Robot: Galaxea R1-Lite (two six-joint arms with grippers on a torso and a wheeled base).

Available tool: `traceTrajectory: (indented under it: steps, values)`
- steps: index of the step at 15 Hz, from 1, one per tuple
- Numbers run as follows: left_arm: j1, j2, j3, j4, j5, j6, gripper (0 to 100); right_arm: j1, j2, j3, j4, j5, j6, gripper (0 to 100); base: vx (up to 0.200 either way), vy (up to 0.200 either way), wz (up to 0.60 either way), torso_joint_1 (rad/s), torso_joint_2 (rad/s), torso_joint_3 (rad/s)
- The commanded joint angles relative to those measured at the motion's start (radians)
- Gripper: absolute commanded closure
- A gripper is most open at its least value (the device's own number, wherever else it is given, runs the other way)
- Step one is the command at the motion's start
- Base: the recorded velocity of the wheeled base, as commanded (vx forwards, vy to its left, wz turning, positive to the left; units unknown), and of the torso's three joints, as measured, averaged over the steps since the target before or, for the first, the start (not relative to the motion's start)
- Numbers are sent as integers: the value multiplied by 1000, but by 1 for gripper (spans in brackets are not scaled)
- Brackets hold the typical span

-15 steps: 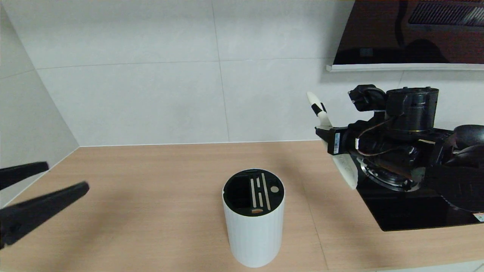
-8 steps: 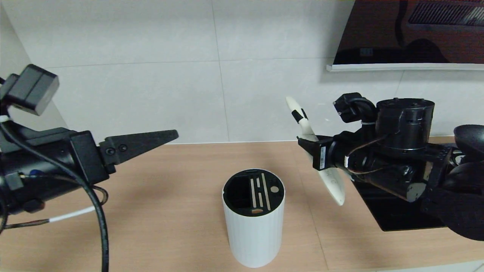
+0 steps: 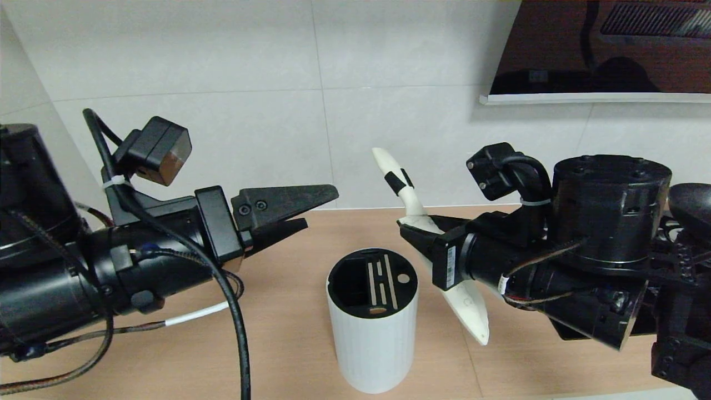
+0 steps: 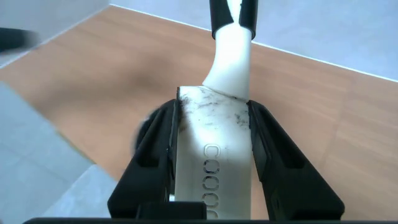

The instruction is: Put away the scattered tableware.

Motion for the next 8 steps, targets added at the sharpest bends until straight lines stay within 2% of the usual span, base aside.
traceTrajectory:
  steps: [1, 4, 6, 8]
  values:
    - [-20, 19, 3, -18, -1, -26, 0, 30, -6, 0, -1, -3, 7, 100, 0, 0, 0, 0, 0, 0]
    - [-41, 70, 18, -93, 1, -70, 0, 82, 1, -3, -1, -1, 39, 100, 0, 0, 0, 0, 0, 0]
    - [-52, 117, 40, -173, 13, -75, 0, 109, 13, -4, -7, -1, 53, 100, 0, 0, 0, 0, 0, 0]
    - [-92, 159, 56, -237, 55, -73, 0, 128, 24, -9, -8, -1, 73, 100, 0, 0, 0, 0, 0, 0]
